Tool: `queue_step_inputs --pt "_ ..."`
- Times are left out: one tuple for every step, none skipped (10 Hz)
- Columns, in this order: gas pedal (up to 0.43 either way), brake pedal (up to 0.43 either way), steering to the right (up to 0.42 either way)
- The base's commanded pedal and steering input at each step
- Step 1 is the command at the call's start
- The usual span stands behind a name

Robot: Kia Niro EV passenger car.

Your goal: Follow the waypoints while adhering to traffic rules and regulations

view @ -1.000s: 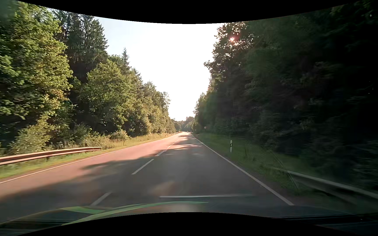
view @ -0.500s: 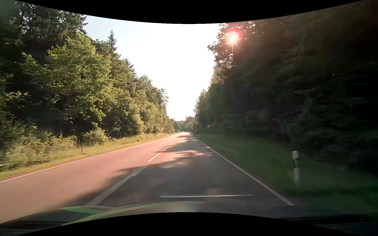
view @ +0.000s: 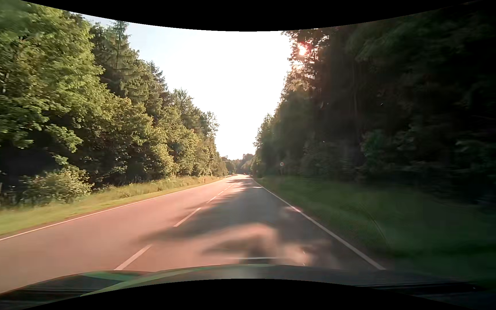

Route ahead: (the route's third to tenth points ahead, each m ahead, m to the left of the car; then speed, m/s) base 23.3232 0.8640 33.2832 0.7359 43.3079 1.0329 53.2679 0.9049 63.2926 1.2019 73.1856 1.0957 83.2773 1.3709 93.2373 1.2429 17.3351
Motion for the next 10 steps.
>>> queue_step_inputs --pt "0.047 0.000 0.004" --pt "0.059 0.000 0.004" --pt "0.067 0.000 0.004" --pt "0.067 0.000 0.003" --pt "0.079 0.000 0.003" --pt "0.079 0.000 0.003" --pt "0.087 0.000 0.003" --pt "0.098 0.000 0.001" --pt "0.098 0.000 0.001" --pt "0.110 0.000 0.001"
